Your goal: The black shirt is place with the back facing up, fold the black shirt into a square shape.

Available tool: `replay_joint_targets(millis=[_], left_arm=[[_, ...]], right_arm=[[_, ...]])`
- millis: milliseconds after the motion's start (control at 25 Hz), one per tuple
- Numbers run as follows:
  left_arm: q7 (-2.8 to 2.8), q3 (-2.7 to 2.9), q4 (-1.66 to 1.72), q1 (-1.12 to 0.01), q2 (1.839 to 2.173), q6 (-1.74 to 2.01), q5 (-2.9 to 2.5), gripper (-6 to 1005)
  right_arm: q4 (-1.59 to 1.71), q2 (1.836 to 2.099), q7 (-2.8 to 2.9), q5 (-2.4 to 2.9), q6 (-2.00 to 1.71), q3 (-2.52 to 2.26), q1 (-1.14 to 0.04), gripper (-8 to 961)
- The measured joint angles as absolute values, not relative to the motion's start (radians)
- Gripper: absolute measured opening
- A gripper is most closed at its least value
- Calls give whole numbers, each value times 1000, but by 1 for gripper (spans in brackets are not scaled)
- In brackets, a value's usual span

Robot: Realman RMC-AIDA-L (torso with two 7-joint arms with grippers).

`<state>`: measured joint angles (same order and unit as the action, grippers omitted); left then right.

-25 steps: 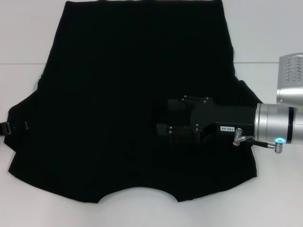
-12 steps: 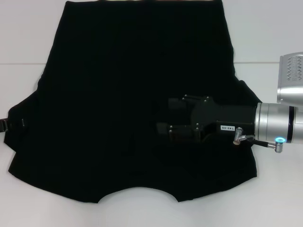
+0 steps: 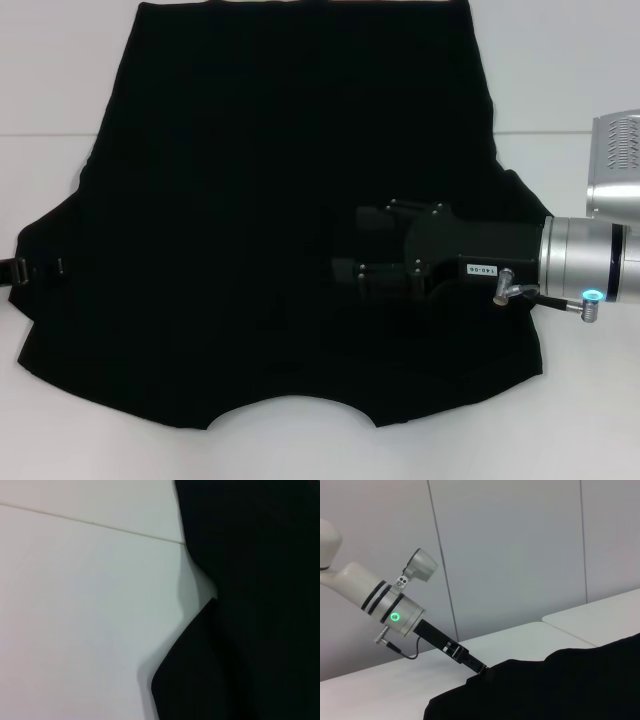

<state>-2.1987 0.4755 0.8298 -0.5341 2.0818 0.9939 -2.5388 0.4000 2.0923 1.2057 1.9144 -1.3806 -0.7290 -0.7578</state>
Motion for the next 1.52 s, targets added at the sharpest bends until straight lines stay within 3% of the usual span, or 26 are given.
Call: replay_joint_targets(millis=[1520], left_arm=[[-2186,477,827,-534,2082,974,-2539,779]], right_arm=[[406,2092,1206,1913,-1371,-727,-759,878]])
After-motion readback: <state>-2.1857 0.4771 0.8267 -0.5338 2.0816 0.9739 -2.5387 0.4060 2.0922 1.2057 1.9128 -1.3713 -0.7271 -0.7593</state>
